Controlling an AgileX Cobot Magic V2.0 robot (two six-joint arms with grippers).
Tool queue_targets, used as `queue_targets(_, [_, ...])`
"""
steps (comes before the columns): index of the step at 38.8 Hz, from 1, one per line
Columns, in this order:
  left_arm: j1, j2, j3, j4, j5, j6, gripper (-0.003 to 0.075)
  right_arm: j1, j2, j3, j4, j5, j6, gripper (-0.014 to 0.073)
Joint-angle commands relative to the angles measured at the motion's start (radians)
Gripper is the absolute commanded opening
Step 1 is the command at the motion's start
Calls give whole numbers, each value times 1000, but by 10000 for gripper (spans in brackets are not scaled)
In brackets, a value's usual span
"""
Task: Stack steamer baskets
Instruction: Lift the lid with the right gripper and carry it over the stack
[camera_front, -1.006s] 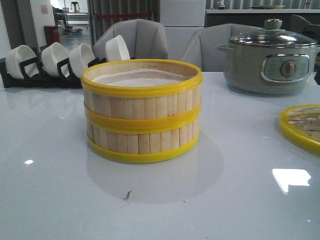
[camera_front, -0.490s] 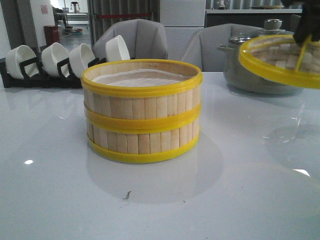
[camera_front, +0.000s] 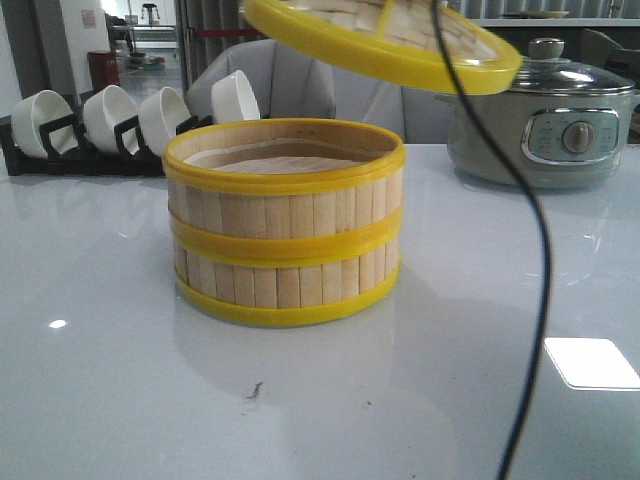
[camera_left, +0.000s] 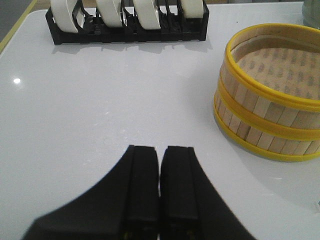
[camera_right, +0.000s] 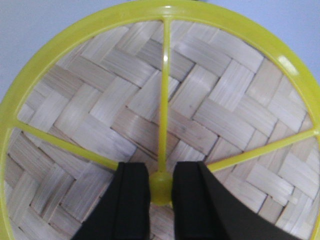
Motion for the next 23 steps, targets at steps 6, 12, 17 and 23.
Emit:
queue_targets(6, [-1, 4, -30, -6, -84, -7, 86, 96, 41, -114, 10, -59, -9, 55])
queue_targets(12, [-1, 4, -30, -6, -84, -7, 86, 116, 109, -202, -17, -47, -9, 55])
queue_targets(17, [-1, 4, -30, -6, -84, -7, 86, 120, 165, -268, -70, -16, -9, 55])
queue_targets(23, [-1, 4, -30, -6, -84, -7, 86, 120, 211, -313, -89, 6, -9, 55])
